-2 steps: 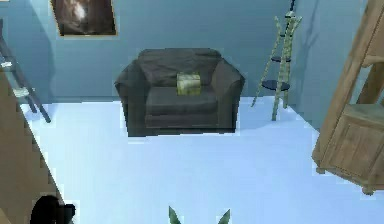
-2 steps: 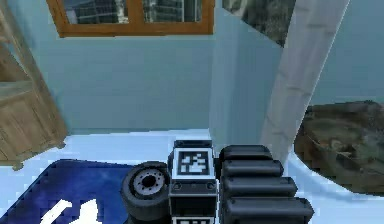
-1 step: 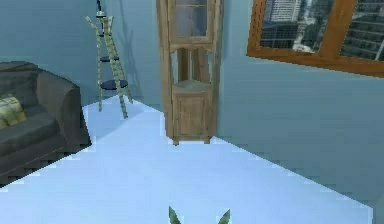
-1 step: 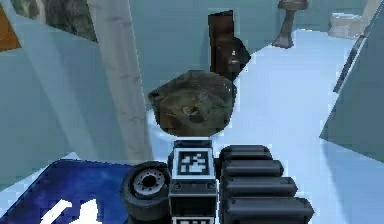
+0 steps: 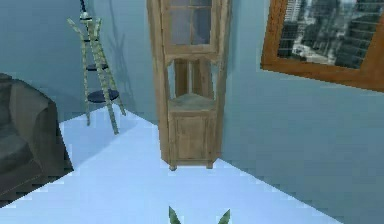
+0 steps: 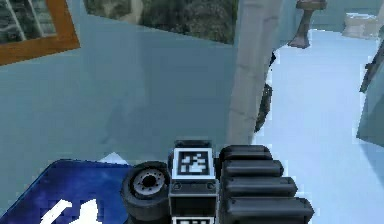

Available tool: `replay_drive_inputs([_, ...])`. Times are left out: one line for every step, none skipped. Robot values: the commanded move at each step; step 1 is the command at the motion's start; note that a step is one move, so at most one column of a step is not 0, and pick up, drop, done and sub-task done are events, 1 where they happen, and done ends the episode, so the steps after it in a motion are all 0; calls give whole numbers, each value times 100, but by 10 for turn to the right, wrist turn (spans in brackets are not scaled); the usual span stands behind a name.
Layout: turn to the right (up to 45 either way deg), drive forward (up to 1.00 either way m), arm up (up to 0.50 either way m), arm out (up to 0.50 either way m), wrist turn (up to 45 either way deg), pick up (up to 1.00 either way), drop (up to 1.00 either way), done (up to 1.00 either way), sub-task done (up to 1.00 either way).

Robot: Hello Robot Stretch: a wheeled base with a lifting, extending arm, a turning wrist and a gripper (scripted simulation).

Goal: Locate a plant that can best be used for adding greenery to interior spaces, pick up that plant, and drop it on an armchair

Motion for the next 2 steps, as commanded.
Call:
replay_drive_inputs([-450, 0, 0, 0, 0, 0, 0, 0, 0])
replay_drive_inputs([-210, 0, 0, 0, 0, 0, 0, 0, 0])
